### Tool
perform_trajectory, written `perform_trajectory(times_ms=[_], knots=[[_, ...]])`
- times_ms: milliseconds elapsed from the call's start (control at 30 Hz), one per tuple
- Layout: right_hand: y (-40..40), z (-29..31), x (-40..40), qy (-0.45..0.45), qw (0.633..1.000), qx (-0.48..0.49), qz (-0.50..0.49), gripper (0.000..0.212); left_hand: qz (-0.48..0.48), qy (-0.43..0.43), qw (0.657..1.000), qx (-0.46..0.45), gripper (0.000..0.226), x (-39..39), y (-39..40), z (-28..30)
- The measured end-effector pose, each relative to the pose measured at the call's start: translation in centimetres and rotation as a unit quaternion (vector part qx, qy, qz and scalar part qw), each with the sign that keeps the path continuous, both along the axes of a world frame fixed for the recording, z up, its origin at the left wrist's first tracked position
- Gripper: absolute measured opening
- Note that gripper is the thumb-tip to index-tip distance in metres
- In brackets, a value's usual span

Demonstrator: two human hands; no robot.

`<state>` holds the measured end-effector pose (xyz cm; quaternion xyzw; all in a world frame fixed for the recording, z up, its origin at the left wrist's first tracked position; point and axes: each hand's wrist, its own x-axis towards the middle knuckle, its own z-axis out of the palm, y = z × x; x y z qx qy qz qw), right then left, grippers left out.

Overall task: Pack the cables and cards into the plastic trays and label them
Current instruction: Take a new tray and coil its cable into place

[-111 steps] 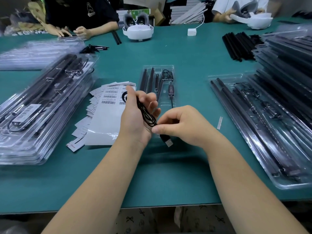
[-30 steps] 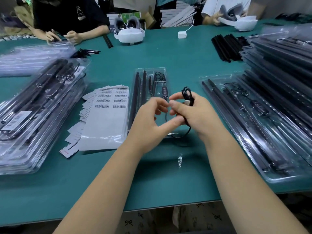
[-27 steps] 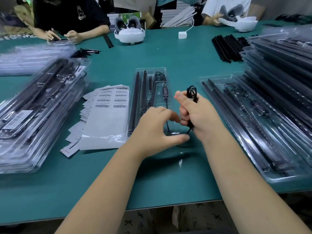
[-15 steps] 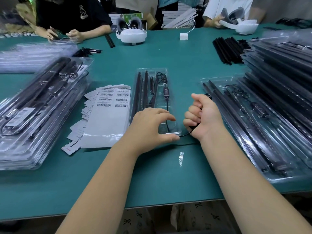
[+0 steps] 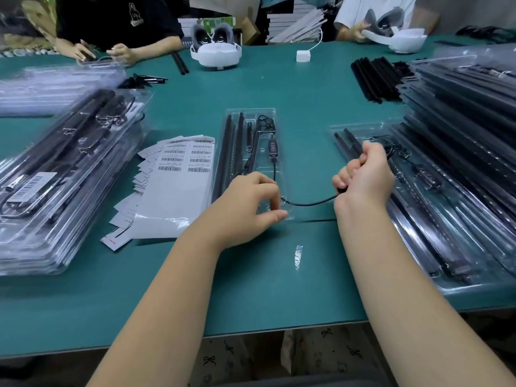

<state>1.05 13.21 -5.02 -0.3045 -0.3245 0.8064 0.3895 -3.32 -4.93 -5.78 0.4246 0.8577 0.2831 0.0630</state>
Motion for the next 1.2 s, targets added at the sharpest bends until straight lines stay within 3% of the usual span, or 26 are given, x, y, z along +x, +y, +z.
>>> perform_trajectory(times_ms=[167,333,433,533,667,733,800,867,933,1000,1067,1133,1200], knots=[[0.2,0.6,0.0,0.016,0.974,0.187,-0.128,0.033,-0.008,-0.013,0.999,-0.029,0.020,-0.5,-1.6,0.9],[1.7,0.7,0.3,-0.002,0.935,0.294,-0.197,0.036,-0.049,-0.080,0.993,-0.068,0.019,-0.8,-3.4,1.6],[2.5,1.1,0.8,0.006,0.920,0.306,-0.246,0.035,-0.052,-0.073,0.991,-0.095,0.020,-1.0,-3.2,1.6],[2.6,1.2,1.0,0.044,0.928,0.274,-0.251,0.033,-0.044,-0.071,0.992,-0.093,0.017,-1.1,-3.2,1.5],[1.4,0.9,0.6,0.072,0.971,0.182,-0.139,0.035,-0.050,-0.080,0.990,-0.100,0.031,-1.1,-3.1,1.6],[1.1,0.9,0.6,0.079,0.985,0.126,-0.082,0.034,-0.012,-0.122,0.992,-0.037,0.040,-0.8,-2.7,1.9],[1.1,0.9,0.7,0.106,0.991,0.070,-0.032,0.035,0.049,-0.071,0.996,0.004,0.044,-0.6,-1.1,2.1],[1.1,0.9,0.9,0.137,0.990,-0.003,0.022,0.037,0.052,0.021,0.997,-0.046,0.054,-0.2,1.1,2.3],[1.1,0.8,0.8,0.143,0.986,-0.059,0.060,0.038,0.003,0.043,0.991,-0.124,0.049,0.3,3.1,2.8],[1.3,0.8,0.8,0.092,0.988,-0.070,0.105,0.038,-0.015,0.035,0.988,-0.148,0.027,0.1,4.2,3.2],[1.6,0.6,0.6,-0.007,0.978,-0.049,0.202,0.039,0.000,0.007,0.996,-0.088,0.014,-0.5,4.2,3.2],[1.3,0.4,0.6,-0.116,0.938,0.006,0.328,0.041,0.005,-0.008,1.000,0.005,0.009,-0.9,3.9,2.7],[0.6,0.1,0.5,-0.209,0.878,0.128,0.411,0.041,0.003,-0.039,0.995,0.094,0.011,-1.1,3.6,1.8]])
